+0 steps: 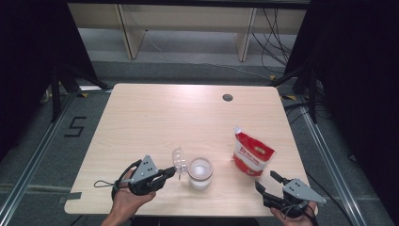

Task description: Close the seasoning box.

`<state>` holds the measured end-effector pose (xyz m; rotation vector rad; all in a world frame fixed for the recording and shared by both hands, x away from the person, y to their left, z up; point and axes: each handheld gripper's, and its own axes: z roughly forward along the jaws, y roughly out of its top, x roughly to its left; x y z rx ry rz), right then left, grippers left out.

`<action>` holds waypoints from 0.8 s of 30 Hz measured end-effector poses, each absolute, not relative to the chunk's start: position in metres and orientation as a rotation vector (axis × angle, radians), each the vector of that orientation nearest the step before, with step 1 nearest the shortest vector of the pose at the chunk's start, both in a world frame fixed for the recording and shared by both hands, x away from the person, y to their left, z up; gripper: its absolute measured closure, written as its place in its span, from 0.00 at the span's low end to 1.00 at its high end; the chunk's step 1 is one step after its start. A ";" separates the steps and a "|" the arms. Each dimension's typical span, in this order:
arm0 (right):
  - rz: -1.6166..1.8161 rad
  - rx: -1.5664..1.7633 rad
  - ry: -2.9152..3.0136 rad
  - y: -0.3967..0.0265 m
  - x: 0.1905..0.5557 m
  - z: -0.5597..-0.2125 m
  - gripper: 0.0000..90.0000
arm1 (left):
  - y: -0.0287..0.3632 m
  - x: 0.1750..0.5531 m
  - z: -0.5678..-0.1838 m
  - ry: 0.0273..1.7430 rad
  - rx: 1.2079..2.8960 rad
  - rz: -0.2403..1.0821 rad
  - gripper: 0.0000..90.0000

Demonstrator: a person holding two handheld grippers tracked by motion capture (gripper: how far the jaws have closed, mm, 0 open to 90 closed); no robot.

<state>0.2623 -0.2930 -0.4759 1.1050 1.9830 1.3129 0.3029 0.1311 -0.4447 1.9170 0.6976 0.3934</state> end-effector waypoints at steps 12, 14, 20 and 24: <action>1.306 1.104 1.969 -0.293 0.262 -0.476 0.36 | 0.122 0.304 -0.443 0.663 1.931 0.395 0.99; 1.315 1.108 1.968 -0.292 0.262 -0.476 0.36 | 0.120 0.304 -0.443 0.654 1.935 0.394 0.99; 1.299 1.099 1.971 -0.293 0.262 -0.476 0.36 | 0.113 0.304 -0.442 0.652 1.934 0.384 0.98; 1.300 1.102 1.972 -0.293 0.262 -0.476 0.36 | 0.110 0.305 -0.441 0.630 1.934 0.373 0.96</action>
